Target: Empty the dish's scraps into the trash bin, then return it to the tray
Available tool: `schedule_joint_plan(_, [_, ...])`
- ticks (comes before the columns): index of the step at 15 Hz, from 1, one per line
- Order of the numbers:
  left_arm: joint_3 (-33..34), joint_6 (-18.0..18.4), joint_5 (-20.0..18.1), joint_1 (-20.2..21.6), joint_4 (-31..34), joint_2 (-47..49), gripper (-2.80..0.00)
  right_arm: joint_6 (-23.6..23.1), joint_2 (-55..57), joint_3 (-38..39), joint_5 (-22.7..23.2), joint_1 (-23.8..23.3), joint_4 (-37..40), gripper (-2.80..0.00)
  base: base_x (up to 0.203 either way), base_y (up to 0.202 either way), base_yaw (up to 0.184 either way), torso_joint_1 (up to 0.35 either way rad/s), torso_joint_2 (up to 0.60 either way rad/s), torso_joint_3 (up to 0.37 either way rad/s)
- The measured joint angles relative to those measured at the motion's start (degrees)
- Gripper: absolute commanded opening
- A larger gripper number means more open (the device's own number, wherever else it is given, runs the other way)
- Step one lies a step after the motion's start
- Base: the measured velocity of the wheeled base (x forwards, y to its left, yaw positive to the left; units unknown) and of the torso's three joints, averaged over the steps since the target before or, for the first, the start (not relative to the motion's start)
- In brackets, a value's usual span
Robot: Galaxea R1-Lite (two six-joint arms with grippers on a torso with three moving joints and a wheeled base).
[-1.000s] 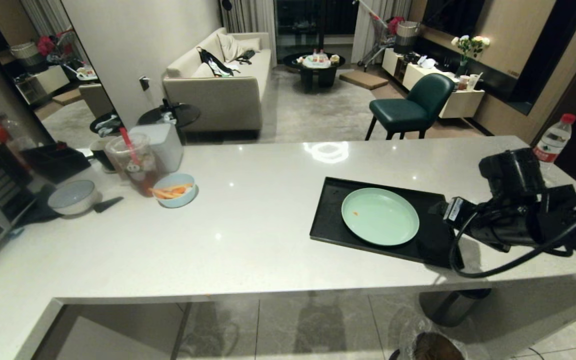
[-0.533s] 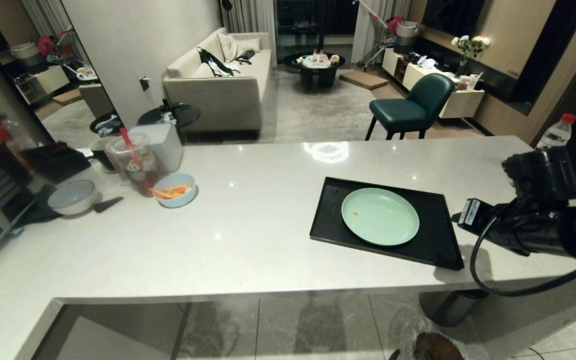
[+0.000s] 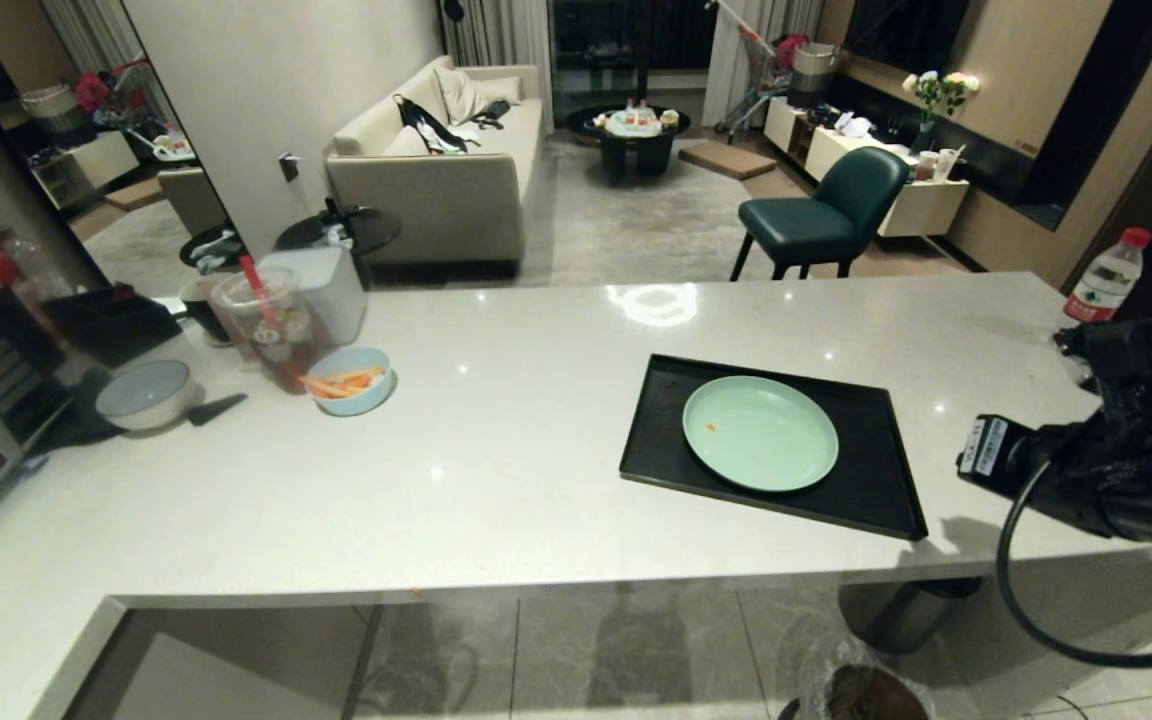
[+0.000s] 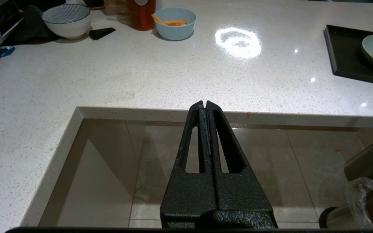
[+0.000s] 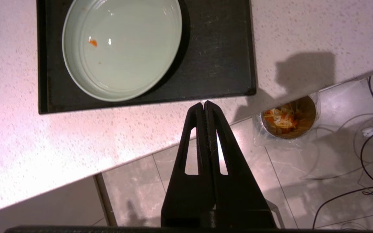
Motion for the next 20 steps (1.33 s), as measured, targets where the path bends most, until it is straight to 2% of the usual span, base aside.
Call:
schedule_joint_plan(9, [0.0,0.0,0.0,0.0,0.0,0.0,-2.8,-1.7,-10.3,12.2,0.0,0.2,-0.1,-2.8,0.0,0.0,0.0,0.0,0.0,0.0])
schedule_joint_plan(12, [0.0,0.0,0.0,0.0,0.0,0.0,-2.8,-6.8,-14.0,19.4,0.0,0.2,-4.4,-2.8,0.0,0.0,0.0,0.0,0.0,0.0])
schedule_joint_plan(17, [0.0,0.0,0.0,0.0,0.0,0.0,-2.8,-21.5,-19.7,34.4,0.4,-1.8,-23.5,-2.8,0.0,0.0,0.0,0.0,0.0,0.0])
schedule_joint_plan(18, [0.0,0.0,0.0,0.0,0.0,0.0,-2.8,-23.5,-21.4,36.2,0.6,-2.3,-25.5,-2.8,0.0,0.0,0.0,0.0,0.0,0.0])
schedule_joint_plan(20, [0.0,0.0,0.0,0.0,0.0,0.0,-2.8,-24.2,-24.8,39.0,1.4,-2.7,-25.7,-2.8,0.0,0.0,0.0,0.0,0.0,0.0])
